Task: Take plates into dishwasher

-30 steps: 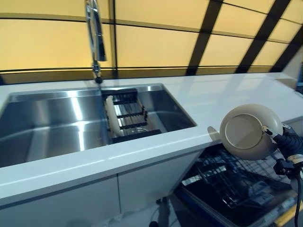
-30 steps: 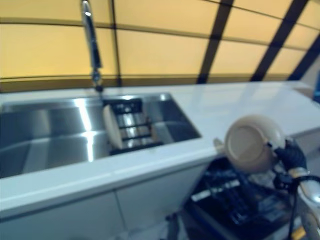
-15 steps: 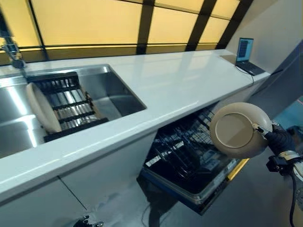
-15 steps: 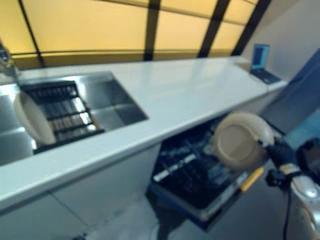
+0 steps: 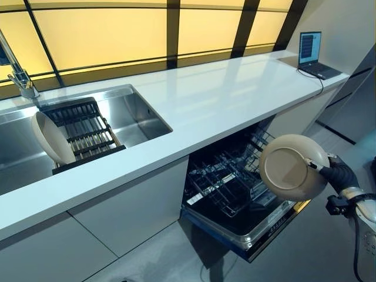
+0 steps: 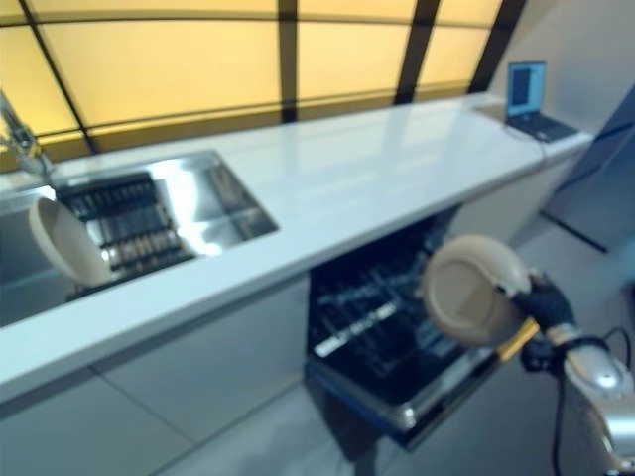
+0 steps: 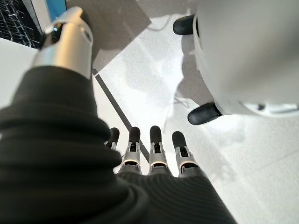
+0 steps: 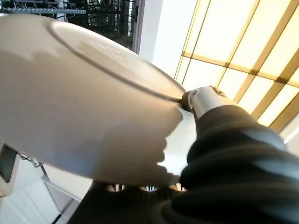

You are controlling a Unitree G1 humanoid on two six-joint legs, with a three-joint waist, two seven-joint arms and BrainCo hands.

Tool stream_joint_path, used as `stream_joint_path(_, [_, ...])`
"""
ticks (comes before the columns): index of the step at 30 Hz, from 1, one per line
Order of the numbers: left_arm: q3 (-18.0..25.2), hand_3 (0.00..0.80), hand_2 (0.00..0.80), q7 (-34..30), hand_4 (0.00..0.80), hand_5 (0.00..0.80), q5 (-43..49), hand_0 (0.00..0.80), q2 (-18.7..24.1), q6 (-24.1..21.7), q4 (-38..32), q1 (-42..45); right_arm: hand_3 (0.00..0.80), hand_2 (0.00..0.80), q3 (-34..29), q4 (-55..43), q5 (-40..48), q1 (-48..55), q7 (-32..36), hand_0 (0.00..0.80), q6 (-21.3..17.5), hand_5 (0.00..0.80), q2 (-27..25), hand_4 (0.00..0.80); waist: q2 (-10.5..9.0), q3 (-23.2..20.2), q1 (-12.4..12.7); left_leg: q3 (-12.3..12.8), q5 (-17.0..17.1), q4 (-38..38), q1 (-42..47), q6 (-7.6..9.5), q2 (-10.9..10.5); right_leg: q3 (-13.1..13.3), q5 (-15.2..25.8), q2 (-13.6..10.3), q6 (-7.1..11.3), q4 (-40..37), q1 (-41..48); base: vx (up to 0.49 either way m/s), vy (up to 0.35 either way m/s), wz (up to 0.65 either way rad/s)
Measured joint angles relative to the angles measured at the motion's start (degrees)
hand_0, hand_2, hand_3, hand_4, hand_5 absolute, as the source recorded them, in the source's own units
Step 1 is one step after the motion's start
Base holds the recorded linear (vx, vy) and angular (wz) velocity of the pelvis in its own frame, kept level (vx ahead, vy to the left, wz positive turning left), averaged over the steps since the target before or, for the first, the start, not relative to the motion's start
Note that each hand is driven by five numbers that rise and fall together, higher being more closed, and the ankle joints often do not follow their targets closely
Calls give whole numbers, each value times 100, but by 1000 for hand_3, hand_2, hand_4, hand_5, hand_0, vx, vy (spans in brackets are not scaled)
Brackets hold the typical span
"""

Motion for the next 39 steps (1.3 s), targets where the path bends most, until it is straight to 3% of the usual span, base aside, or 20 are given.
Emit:
stream_joint_path(12, [-5,0,0,-12,0,0,1,0,-7,22,-131,-105,800,800,350,1,-1058,-330,-152,800,101,800,118,800,275,80,33,-124,24,-123,8,62,-119,-37,-13,-91,47,12,-3,-11,30,4])
stream_joint_path(17, [-7,0,0,-37,0,0,2,0,-29,34,-149,-172,800,800,463,7,-1088,-334,-156,800,153,800,273,800,284,79,38,-125,24,-127,10,61,-118,-39,-17,-90,53,11,-1,0,0,0])
stream_joint_path(27, [-129,0,0,-54,0,0,9,0,-65,129,-305,-196,800,800,917,391,-1954,-544,-543,800,163,800,806,800,284,85,148,-167,30,-133,11,68,-121,-82,-27,-92,68,4,23,-4,2,1])
stream_joint_path(39, [-131,0,0,-56,0,0,16,0,-68,264,-377,-206,800,800,1319,489,-2629,-873,-926,800,175,800,947,800,340,209,174,-249,37,-174,9,73,-146,-103,-19,-99,60,-47,75,0,7,3])
